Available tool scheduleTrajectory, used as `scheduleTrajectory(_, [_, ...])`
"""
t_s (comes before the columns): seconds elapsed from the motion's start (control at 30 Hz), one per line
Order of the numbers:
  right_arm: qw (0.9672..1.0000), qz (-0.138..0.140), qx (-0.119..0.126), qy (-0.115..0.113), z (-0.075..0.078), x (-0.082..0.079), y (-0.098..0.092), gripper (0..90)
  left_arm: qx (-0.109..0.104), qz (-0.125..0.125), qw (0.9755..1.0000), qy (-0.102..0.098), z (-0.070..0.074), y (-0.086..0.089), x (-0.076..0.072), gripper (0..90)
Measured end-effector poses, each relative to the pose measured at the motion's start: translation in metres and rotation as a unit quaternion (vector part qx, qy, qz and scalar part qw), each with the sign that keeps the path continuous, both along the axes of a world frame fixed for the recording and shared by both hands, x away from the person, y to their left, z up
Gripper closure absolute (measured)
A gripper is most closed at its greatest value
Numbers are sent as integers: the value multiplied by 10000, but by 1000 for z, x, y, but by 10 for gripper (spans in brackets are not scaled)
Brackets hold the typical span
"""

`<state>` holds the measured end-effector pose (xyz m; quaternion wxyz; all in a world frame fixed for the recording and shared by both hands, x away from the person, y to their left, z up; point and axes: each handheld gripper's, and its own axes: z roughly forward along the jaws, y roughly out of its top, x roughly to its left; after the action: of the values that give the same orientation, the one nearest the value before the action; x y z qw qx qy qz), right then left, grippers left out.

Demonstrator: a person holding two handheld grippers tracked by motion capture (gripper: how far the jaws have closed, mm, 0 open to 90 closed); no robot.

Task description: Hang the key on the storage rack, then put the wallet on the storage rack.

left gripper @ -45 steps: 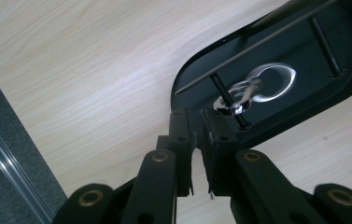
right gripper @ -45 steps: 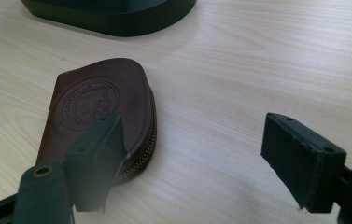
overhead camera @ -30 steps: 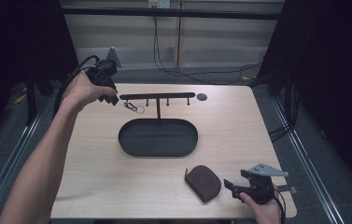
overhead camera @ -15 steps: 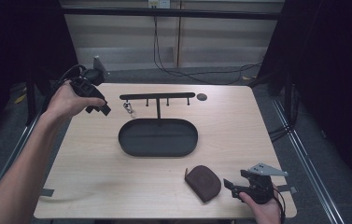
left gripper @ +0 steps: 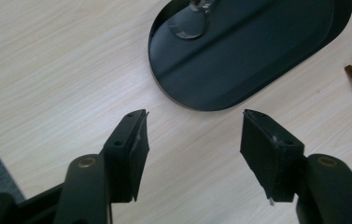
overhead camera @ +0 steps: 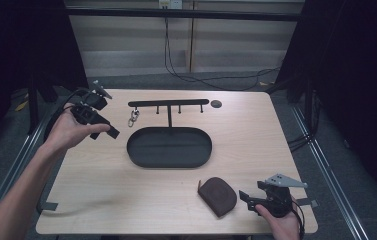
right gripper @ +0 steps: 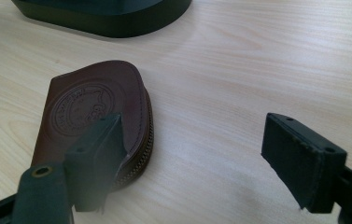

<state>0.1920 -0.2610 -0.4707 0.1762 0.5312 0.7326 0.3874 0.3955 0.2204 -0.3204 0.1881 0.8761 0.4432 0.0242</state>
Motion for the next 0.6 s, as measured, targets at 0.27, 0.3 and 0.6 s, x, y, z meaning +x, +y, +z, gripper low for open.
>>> scheduleTrajectory(0.27, [10000,-2,36,-34,0,-1,-1,212,-755,-67,9971,30,-28,15,-23,339])
scheduleTrajectory(0.3, [10000,19,88,-18,1,-1,-2,213,-757,9,9971,-36,-31,16,-27,333])
scheduleTrajectory(0.6, [9997,67,208,66,1,0,-1,219,-1012,-251,9939,-357,-44,25,-54,313])
